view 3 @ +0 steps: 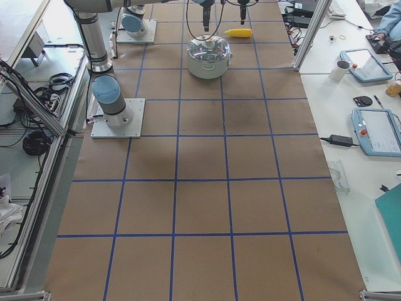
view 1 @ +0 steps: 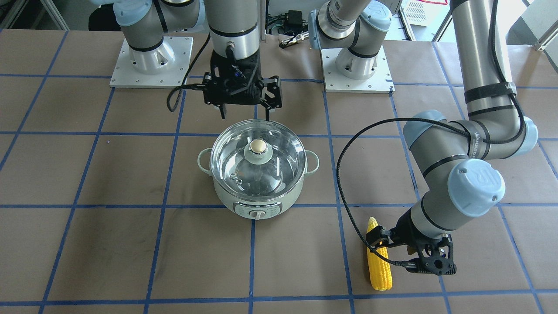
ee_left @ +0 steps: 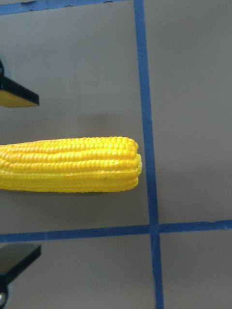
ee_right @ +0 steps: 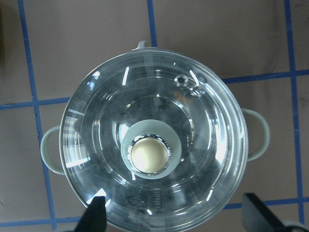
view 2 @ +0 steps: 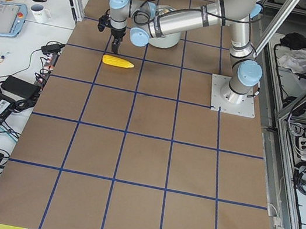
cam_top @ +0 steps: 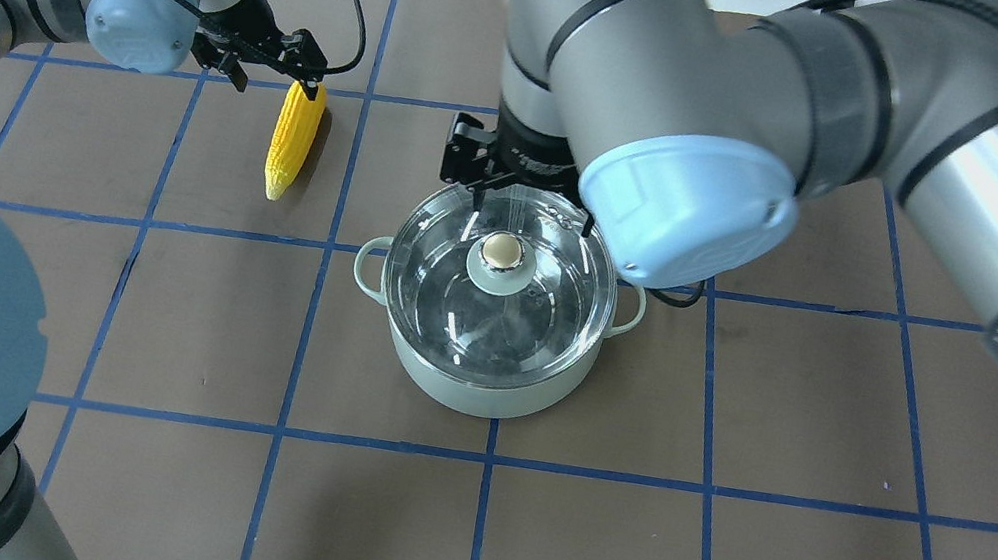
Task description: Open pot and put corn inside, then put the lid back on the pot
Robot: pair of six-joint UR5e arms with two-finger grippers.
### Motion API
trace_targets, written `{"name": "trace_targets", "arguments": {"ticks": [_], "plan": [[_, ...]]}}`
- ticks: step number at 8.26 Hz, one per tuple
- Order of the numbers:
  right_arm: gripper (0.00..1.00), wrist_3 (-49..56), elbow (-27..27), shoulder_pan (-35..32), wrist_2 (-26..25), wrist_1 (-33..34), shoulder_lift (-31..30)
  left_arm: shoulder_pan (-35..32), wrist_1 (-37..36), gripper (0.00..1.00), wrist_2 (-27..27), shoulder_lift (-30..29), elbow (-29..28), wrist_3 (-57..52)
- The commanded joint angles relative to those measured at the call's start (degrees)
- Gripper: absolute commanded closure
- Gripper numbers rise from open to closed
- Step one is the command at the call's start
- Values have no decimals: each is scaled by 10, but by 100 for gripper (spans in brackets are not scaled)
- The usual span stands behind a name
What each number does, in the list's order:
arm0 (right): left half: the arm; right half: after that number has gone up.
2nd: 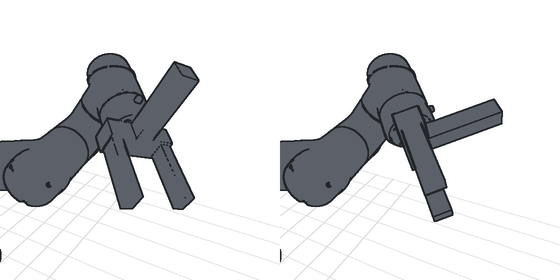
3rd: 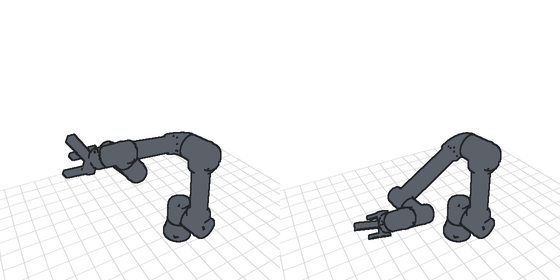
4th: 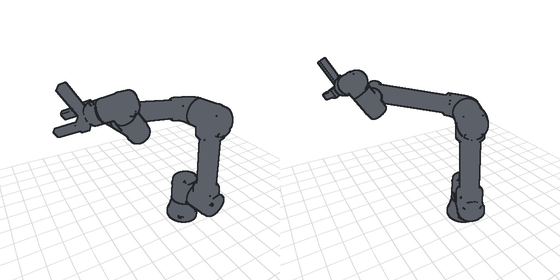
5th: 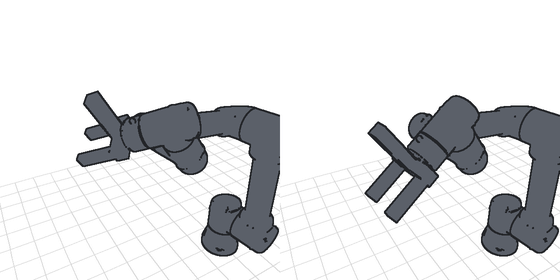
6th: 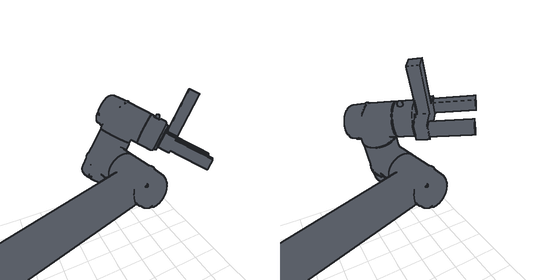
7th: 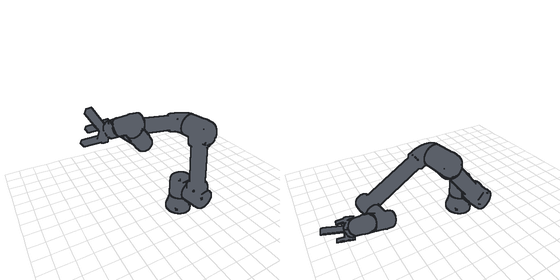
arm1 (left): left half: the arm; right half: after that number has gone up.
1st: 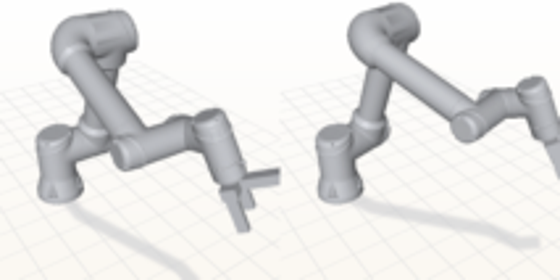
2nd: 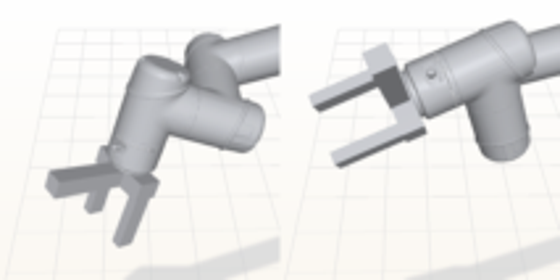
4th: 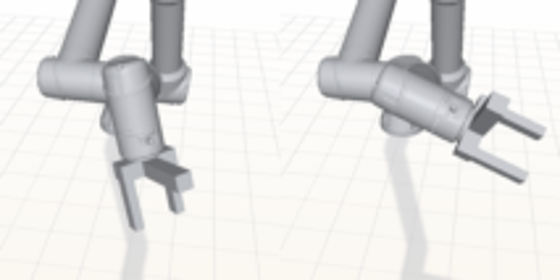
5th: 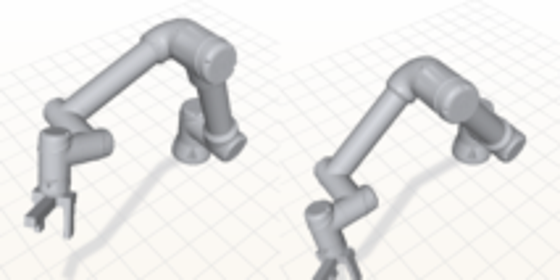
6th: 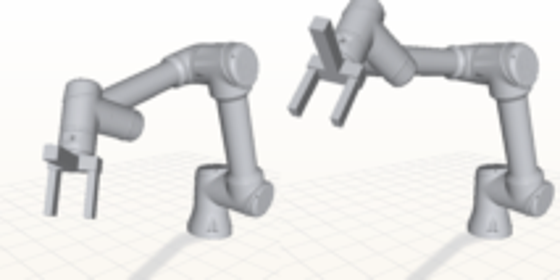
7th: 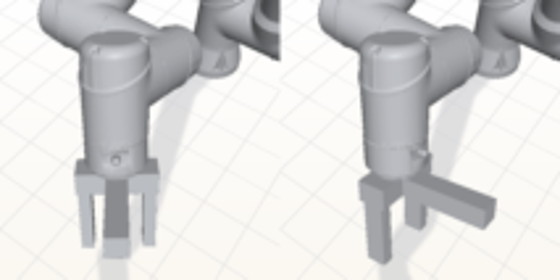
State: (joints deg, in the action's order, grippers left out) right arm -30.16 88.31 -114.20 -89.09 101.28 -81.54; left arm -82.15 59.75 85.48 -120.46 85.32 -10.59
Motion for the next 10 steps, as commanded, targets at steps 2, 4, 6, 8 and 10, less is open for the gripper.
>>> {"name": "trace_targets", "arguments": {"ticks": [2, 4, 6, 8, 10], "plan": [[0, -55, 8, -41, -3, 41, 80, 7, -40, 0, -3, -60, 1, -27], [0, -54, 8, -41, -36, 67, 117, 7, -42, 0, -3, -69, 0, -21], [0, -53, 8, -36, -36, 68, 117, 7, -115, 4, -2, -93, -3, -25], [13, -56, 7, -26, -32, 68, 114, 7, -132, 100, 0, -93, -4, -23], [25, -64, 8, -22, -27, 60, 105, 7, -130, 100, 3, -90, -5, -27]]}}
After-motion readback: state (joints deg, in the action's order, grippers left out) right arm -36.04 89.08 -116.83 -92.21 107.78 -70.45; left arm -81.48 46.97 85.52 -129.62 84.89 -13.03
